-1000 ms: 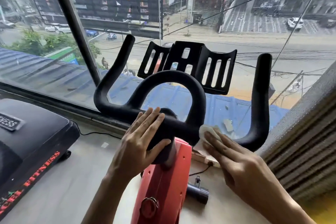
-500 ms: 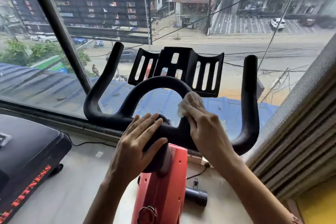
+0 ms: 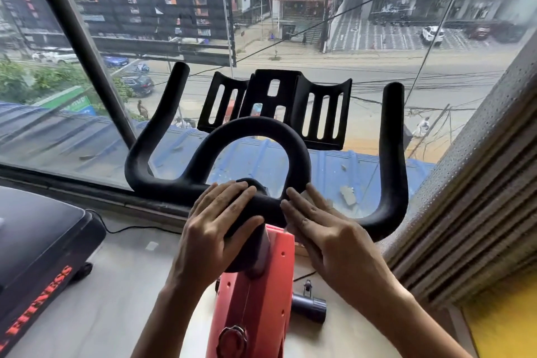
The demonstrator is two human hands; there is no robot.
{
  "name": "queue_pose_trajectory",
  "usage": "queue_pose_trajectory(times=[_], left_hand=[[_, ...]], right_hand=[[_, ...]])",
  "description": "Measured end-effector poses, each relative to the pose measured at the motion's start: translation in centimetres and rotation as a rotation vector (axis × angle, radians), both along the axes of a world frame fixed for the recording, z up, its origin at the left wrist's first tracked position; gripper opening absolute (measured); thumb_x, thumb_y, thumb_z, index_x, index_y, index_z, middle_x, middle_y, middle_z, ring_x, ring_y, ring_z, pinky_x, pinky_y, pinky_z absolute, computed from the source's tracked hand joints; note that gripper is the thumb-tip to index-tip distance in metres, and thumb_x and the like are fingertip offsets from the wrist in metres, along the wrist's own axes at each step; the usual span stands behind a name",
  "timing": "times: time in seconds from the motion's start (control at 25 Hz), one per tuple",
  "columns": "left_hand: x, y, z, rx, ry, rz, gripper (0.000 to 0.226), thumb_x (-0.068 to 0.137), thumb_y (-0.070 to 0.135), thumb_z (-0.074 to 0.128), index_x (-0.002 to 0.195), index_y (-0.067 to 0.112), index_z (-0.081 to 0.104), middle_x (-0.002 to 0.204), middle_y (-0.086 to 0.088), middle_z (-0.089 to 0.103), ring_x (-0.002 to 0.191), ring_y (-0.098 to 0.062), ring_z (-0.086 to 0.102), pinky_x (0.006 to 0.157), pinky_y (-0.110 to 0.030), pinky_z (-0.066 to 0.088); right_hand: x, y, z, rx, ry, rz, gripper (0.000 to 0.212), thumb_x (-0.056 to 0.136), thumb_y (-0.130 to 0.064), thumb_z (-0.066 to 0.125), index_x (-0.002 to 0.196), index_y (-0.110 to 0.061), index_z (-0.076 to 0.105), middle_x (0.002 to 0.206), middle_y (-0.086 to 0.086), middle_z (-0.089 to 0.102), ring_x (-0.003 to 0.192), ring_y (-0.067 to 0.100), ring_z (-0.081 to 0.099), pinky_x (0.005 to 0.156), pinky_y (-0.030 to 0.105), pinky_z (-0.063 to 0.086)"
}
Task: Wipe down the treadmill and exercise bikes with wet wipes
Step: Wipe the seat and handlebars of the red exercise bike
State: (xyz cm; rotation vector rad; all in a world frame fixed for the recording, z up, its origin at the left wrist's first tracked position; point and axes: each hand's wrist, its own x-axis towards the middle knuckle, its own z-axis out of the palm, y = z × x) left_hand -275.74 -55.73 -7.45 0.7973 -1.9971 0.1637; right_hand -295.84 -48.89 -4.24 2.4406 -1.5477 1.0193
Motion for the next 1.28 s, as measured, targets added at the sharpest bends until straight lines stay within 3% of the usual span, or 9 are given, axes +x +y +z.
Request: queue_pose_trajectory(times=[0.36,0.56,0.8,0.88,1.0,1.12,1.2,1.24,1.28], left_hand=[[-2.8,-3.0,4.6,0.007,-0.075,0.017,0.033,0.088,0.034,0.059,0.105,0.01,0.073,0.112,-0.005,0.068,0.102,-0.019,0.062,0.09,-0.038,0.049],[-5.1,-9.7,9.6,0.085,-0.178,-0.016,0.046,0.089,0.044,0.051,0.115,0.011,0.069,0.122,-0.005,0.065,0.114,-0.022,0.059,0.096,-0.039,0.049],[-8.0,-18.3,12.4,0.302,-0.248,0.018,0.077,0.085,0.062,0.029,0.141,0.011,0.046,0.147,-0.008,0.043,0.139,-0.021,0.036,0.115,-0.034,0.026],[-8.8,-19.5,11.4,0.342,-0.318,-0.01,0.082,0.085,0.064,0.022,0.149,0.013,0.029,0.156,-0.003,0.023,0.146,-0.016,0.016,0.118,-0.026,0.007],[-9.1,-20.2,9.9,0.463,-0.338,-0.069,0.074,0.089,0.058,0.027,0.151,0.017,0.019,0.156,0.008,0.006,0.146,-0.005,-0.001,0.119,-0.024,0.002],[-9.0,-20.4,9.5,0.44,-0.306,-0.071,0.079,0.086,0.064,0.025,0.15,0.017,0.021,0.155,0.008,0.007,0.145,-0.005,-0.001,0.12,-0.025,0.004],[-9.1,-20.4,9.5,0.438,-0.312,-0.077,0.078,0.087,0.063,0.023,0.15,0.018,0.02,0.155,0.008,0.006,0.145,-0.005,-0.001,0.12,-0.026,0.004],[-9.1,-20.4,9.5,0.443,-0.317,-0.077,0.077,0.088,0.062,0.024,0.15,0.018,0.02,0.156,0.008,0.006,0.146,-0.005,-0.001,0.12,-0.026,0.004],[-9.1,-20.4,9.5,0.444,-0.319,-0.075,0.077,0.087,0.063,0.025,0.15,0.018,0.021,0.156,0.008,0.006,0.145,-0.004,-0.002,0.12,-0.025,0.003]], right_hand=[[-6.6,-3.4,2.7,0.238,-0.427,0.116,0.027,0.081,-0.009,0.067,0.108,-0.01,0.071,0.115,-0.002,0.068,0.107,0.001,0.063,0.091,0.015,0.049],[-4.4,-12.6,6.7,0.186,-0.442,-0.005,0.03,0.094,-0.011,0.054,0.122,-0.007,0.063,0.118,0.001,0.057,0.104,-0.001,0.053,0.083,-0.007,0.027],[-4.4,-22.5,8.5,-0.06,-0.424,-0.249,0.02,0.089,0.003,0.056,0.107,-0.003,0.063,0.104,0.014,0.062,0.089,0.022,0.059,0.069,0.013,0.031],[-4.1,-23.5,7.2,0.059,-0.364,-0.218,0.023,0.089,0.006,0.049,0.109,0.0,0.061,0.111,0.018,0.061,0.101,0.033,0.06,0.073,0.02,0.035],[-3.9,-22.8,5.6,0.154,-0.239,-0.192,0.049,0.094,-0.001,0.04,0.143,0.001,0.036,0.151,0.016,0.033,0.141,0.027,0.028,0.111,0.028,0.03],[-4.4,-20.2,4.7,0.201,-0.113,-0.101,0.062,0.082,-0.001,0.031,0.145,-0.002,0.036,0.153,0.01,0.027,0.145,0.018,0.018,0.111,0.01,0.013],[-5.0,-18.3,4.2,0.372,-0.061,-0.035,0.048,0.082,0.002,0.034,0.124,0.001,0.057,0.131,0.009,0.057,0.124,0.015,0.052,0.098,0.007,0.025],[-5.5,-17.5,4.3,0.455,-0.018,0.006,0.036,0.081,-0.001,0.035,0.101,-0.001,0.064,0.1,0.007,0.067,0.091,0.017,0.061,0.077,0.014,0.033],[-6.0,-17.0,5.0,0.515,0.049,0.036,0.027,0.081,-0.002,0.037,0.085,-0.003,0.064,0.079,0.004,0.062,0.071,0.02,0.055,0.071,0.019,0.04]])
